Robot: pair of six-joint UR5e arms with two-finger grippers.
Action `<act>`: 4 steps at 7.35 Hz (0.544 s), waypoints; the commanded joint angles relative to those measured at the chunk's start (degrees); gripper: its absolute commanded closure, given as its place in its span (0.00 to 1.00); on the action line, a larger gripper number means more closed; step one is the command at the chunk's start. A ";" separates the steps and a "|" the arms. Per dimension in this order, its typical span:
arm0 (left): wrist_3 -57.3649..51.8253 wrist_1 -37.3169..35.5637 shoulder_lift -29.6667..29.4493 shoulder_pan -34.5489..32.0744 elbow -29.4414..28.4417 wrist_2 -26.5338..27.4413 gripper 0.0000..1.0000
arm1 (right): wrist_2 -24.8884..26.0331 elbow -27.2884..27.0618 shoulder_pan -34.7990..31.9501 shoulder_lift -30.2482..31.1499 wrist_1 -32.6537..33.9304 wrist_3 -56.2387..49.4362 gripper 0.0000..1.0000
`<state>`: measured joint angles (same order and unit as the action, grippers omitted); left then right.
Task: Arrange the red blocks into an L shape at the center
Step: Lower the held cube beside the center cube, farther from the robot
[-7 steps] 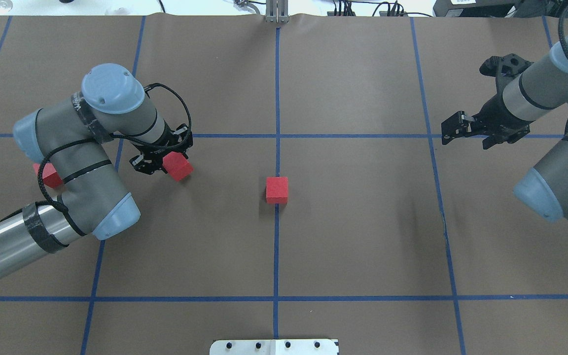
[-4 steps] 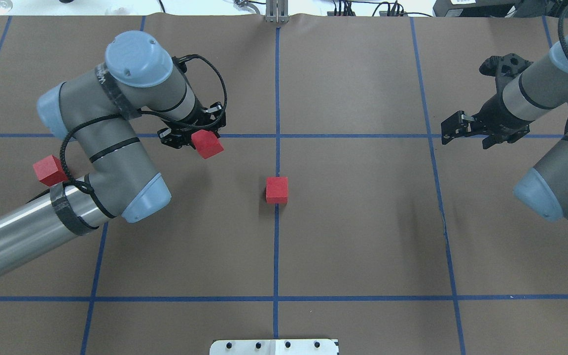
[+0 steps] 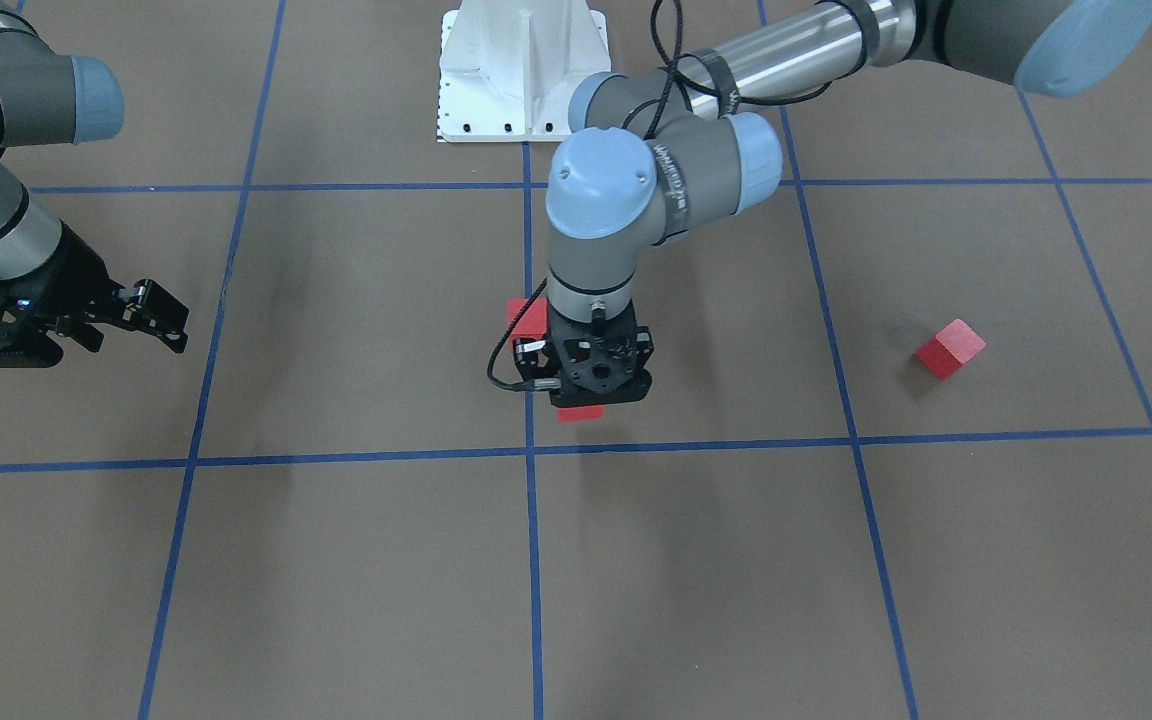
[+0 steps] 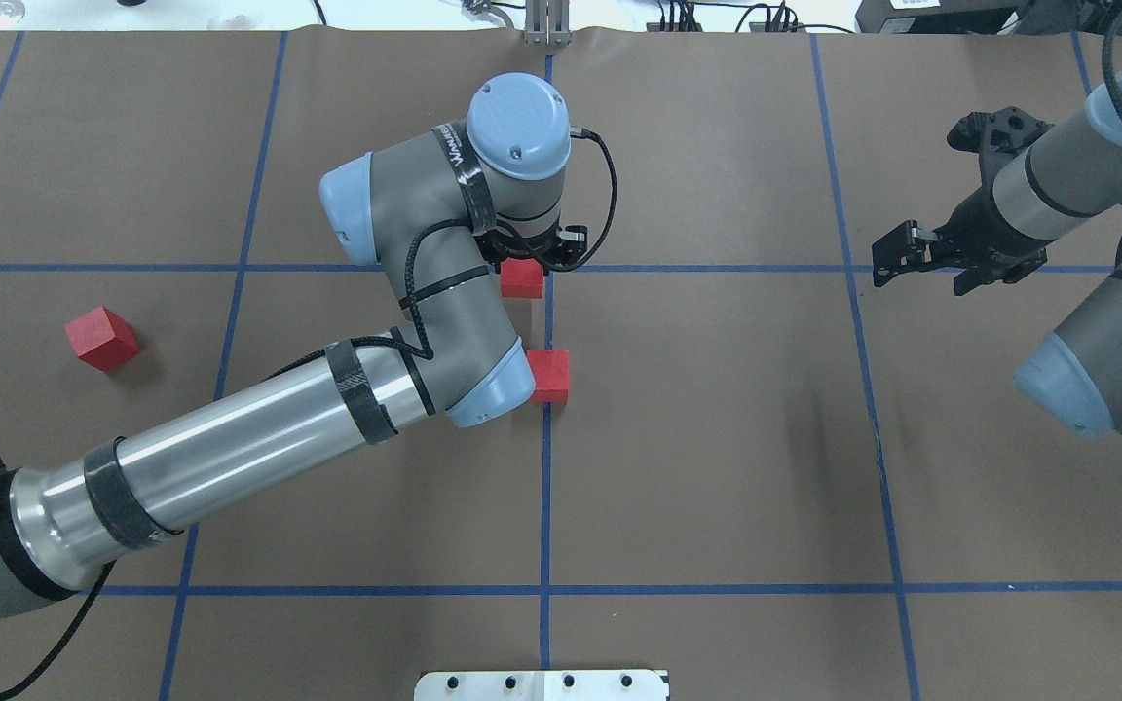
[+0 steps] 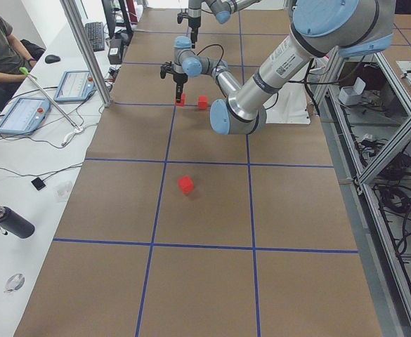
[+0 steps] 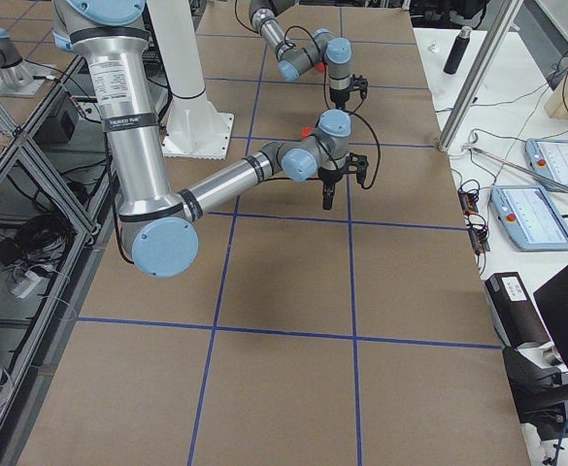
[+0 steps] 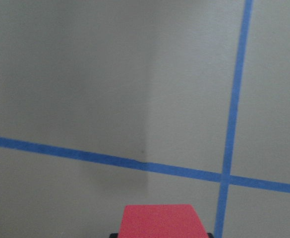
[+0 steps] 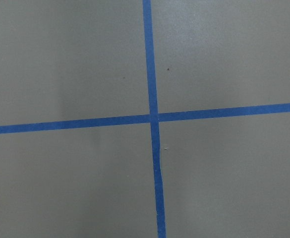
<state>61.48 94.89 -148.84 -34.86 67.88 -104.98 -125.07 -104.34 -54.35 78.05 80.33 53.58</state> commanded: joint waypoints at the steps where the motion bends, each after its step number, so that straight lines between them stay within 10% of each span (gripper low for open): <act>1: -2.16 0.29 -1.01 0.84 -2.05 0.04 1.00 | 0.00 0.01 0.03 0.00 0.00 0.03 0.01; 4: -0.23 0.56 -1.71 1.19 -2.13 -0.14 1.00 | 0.00 0.19 0.21 -0.09 0.00 0.21 0.01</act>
<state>60.32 95.37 -150.29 -33.78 65.79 -105.03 -125.07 -104.28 -54.25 77.99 80.33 53.71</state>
